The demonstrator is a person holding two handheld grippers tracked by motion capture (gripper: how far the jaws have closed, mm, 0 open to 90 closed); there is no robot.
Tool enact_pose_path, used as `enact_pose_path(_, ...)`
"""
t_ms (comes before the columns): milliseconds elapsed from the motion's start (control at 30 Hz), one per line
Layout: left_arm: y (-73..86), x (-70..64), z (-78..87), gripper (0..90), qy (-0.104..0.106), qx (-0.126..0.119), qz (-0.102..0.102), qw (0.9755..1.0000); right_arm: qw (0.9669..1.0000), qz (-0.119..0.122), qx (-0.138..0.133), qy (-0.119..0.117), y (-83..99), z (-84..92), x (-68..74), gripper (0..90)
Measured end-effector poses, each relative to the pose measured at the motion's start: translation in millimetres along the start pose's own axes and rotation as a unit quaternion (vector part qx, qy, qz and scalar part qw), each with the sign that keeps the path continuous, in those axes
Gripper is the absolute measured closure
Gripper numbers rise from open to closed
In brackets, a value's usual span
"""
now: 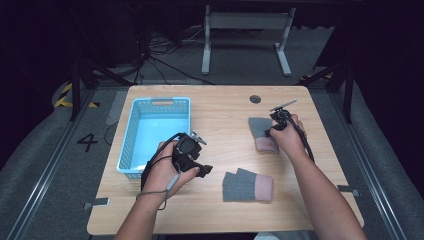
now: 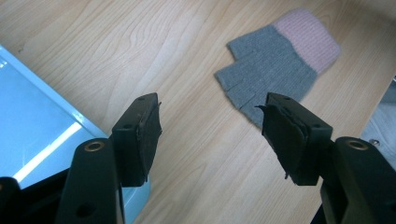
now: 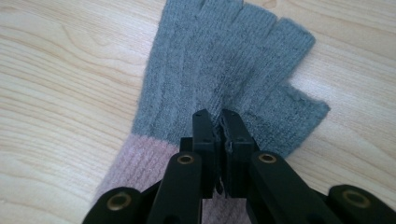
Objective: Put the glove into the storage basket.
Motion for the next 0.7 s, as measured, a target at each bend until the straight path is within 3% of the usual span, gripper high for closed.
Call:
enact_pose_path(300,-3.4,-2.5,-3.3,37.9,0.002,0.003,-0.007,1.0000,0.9991,0.025,-0.032,-0.008,2.7,30.2,4.9,85.9)
enact_pose_path(700,-5.2,-2.3,-3.2,38.0,0.003,0.005,-0.009,0.9999,0.9968,0.053,-0.053,-0.027,14.5,65.0,14.8,85.8)
Point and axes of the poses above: each handheld gripper's, and its own axes: z roughly backward along the jaws, y roughly out of its underside, x roughly to its left, the point moved 9 cm from there along -z, roughly forward along the jaws, and after that the axes turned 10 degrees about x, right-handed, at the moved point
